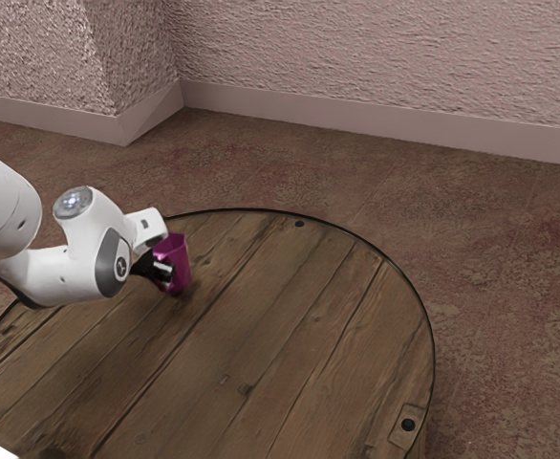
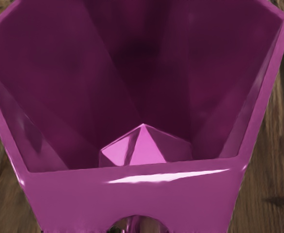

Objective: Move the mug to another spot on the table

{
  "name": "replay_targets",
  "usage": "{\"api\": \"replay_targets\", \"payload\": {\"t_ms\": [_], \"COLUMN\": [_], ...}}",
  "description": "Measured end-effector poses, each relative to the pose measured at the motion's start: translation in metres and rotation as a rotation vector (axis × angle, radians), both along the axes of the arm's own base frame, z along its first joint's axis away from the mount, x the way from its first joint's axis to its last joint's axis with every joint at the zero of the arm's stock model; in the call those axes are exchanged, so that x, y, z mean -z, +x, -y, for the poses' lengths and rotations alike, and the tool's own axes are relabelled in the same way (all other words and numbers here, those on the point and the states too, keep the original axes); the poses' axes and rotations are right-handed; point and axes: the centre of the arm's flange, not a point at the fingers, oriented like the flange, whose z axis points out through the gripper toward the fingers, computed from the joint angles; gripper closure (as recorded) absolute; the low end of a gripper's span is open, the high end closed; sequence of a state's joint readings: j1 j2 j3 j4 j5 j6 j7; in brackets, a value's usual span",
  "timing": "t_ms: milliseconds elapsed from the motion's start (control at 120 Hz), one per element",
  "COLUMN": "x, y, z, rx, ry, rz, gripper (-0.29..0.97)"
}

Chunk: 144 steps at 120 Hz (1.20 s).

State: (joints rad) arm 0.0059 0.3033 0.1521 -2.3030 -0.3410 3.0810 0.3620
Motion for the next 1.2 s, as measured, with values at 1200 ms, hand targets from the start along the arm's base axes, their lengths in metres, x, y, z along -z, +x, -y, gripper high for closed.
{"api": "replay_targets", "payload": {"t_ms": [1200], "x": [-0.004], "y": [-0.090], "z": [0.124], "rx": [0.169], "ry": [-0.053], "rz": [-0.022], "gripper": [0.69]}}
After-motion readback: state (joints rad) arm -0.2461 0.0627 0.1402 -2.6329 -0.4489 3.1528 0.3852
